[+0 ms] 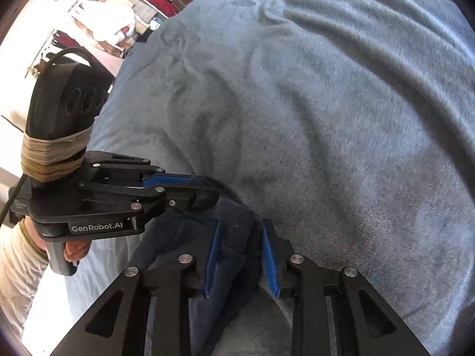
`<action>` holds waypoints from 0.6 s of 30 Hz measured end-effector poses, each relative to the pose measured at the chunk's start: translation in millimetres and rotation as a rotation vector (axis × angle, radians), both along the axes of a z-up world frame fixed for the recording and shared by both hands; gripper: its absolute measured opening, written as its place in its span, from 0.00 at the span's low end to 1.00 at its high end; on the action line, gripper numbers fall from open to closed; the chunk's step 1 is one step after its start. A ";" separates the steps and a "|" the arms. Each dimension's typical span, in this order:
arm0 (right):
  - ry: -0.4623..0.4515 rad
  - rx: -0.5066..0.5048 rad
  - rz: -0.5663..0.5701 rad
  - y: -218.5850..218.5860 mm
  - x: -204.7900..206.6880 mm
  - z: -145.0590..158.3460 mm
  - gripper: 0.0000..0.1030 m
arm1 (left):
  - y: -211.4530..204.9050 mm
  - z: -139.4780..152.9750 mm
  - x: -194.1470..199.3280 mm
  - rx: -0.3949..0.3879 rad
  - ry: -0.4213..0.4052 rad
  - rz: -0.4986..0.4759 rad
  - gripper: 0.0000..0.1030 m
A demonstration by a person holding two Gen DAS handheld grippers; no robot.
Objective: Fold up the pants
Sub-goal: 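Close left gripper on the ribbed cuffs while right gripper closes beside it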
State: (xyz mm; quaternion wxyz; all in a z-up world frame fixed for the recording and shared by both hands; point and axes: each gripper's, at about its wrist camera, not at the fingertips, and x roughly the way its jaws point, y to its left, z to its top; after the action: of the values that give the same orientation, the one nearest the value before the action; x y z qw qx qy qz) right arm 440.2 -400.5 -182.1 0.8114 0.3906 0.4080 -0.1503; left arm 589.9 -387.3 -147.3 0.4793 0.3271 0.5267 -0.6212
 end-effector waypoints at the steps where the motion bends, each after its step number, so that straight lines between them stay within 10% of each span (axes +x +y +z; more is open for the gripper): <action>1: -0.002 -0.005 0.004 1.7 -3.0 2.8 0.25 | 2.6 5.1 0.9 -0.011 -0.001 0.007 0.11; 18: -0.122 -0.233 0.167 69.8 -25.7 126.0 0.18 | 103.6 132.5 -15.3 -0.195 -0.115 0.117 0.11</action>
State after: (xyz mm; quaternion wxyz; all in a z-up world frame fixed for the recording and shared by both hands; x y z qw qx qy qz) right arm 414.6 -330.7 -56.2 0.8842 0.2667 0.3689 -0.1045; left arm 574.6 -283.6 -14.8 0.5736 0.2828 0.4538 -0.6205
